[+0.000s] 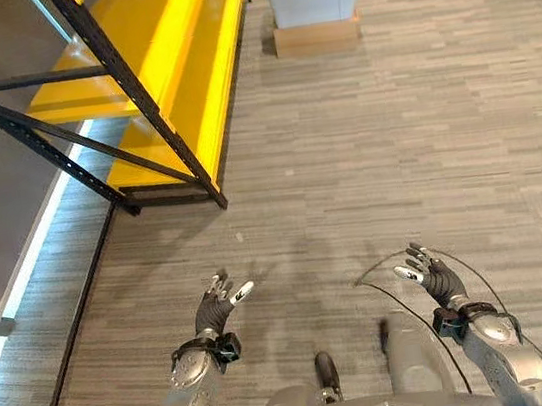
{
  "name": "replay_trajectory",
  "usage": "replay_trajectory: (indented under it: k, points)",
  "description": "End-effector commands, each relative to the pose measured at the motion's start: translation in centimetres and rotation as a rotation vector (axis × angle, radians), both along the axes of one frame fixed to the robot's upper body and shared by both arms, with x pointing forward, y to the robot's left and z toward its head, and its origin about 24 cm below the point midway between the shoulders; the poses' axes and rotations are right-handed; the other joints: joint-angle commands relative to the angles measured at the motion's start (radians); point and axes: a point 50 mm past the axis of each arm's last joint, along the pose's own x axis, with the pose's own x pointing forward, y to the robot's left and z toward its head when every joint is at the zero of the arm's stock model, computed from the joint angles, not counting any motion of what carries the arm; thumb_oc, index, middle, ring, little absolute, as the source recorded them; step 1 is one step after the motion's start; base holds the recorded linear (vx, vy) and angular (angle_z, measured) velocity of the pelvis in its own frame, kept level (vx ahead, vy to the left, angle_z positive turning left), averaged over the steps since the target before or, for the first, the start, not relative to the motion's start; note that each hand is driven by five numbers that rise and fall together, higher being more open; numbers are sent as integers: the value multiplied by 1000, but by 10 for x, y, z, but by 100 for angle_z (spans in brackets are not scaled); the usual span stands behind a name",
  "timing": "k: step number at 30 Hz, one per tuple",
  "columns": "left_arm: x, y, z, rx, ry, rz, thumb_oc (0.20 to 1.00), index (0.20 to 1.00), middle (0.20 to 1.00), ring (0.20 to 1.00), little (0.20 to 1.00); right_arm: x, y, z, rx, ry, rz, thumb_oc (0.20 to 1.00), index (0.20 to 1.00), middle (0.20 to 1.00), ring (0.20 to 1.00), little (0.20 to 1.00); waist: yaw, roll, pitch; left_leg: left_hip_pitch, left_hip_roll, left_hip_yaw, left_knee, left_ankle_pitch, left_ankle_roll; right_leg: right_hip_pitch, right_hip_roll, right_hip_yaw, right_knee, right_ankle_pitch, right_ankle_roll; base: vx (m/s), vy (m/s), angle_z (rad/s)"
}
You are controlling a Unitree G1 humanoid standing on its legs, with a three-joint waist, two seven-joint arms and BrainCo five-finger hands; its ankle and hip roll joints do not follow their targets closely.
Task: Move parts from the plastic box to the shelf.
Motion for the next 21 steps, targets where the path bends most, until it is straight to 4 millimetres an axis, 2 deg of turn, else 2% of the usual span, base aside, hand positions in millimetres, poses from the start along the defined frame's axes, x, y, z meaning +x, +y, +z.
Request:
replay_trajectory:
  k: [1,3,5,7,8,9,11,13,15,17,18,21]
  points:
    - [5,13,21,37,-118,11,1000,1000,1000,1000,1000,15,-8,17,-8,-104,-8,1000,1000,1000,1000,1000,-11,15,-37,149,34,-51,-61,-67,-86,120,-33,-76,-226,195,23,363,-106,63]
    - [4,8,17,28,-108,-7,1000,1000,1000,1000,1000,11,-11,16,-15,-97,-6,1000,1000,1000,1000,1000,-19,3,-62,202,37,-73,-59,-102,-98,159,-8,-57,-247,209,10,437,-144,28]
    - [6,1,17,5,-109,-19,1000,1000,1000,1000,1000,10,-14,16,-18,-95,-18,1000,1000,1000,1000,1000,-30,11,-84,207,55,-86,-41,-116,-110,167,-4,-52,-234,217,0,356,-172,22]
    - [7,-2,17,-10,-111,-16,1000,1000,1000,1000,1000,11,-18,18,-26,-101,-20,1000,1000,1000,1000,1000,-37,27,-97,212,97,-98,-9,-99,-137,152,11,-77,-163,175,-25,369,-222,73]
    - [7,-2,17,-10,-111,-16,1000,1000,1000,1000,1000,11,-18,18,-26,-101,-20,1000,1000,1000,1000,1000,-38,28,-98,212,98,-98,-10,-99,-137,151,11,-78,-161,173,-25,354,-204,53]
    - [9,-4,17,-18,-113,-21,1000,1000,1000,1000,1000,10,-22,20,-37,-107,-28,1000,1000,1000,1000,1000,-45,41,-102,212,125,-93,11,-72,-161,151,20,-96,-125,135,-45,266,-168,26]
    - [9,-5,18,-18,-116,-26,1000,1000,1000,1000,1000,9,-24,20,-41,-106,-32,1000,1000,1000,1000,1000,-50,41,-106,202,132,-98,22,-50,-170,146,22,-95,-116,124,-52,255,-176,15]
    - [10,-6,18,-28,-114,-28,1000,1000,1000,1000,1000,7,-29,20,-49,-98,-48,1000,1000,1000,1000,1000,-60,51,-110,206,166,-97,39,0,-196,149,47,-96,-89,82,-73,313,-215,13]
    - [10,-5,18,-28,-113,-27,1000,1000,1000,1000,1000,6,-30,19,-49,-93,-51,1000,1000,1000,1000,1000,-61,51,-114,201,171,-97,54,28,-202,152,55,-91,-90,74,-79,174,-135,4]
    - [7,-4,17,-32,-107,-18,1000,1000,1000,1000,1000,5,-32,18,-54,-82,-49,1000,1000,1000,1000,1000,-58,52,-115,185,182,-94,106,86,-216,173,73,-86,-99,57,-93,214,-185,-10]
    - [6,-4,16,-43,-104,-12,1000,1000,1000,1000,1000,5,-32,17,-55,-80,-42,1000,1000,1000,1000,1000,-48,44,-112,140,176,-91,230,148,-231,217,90,-75,-122,43,-112,254,-247,-21]
    - [5,-5,17,-51,-107,-18,1000,1000,1000,1000,1000,4,-35,17,-56,-78,-48,1000,1000,1000,1000,1000,-23,-3,-77,0,164,-93,541,243,-238,307,84,-45,-169,29,-146,182,-235,-25]
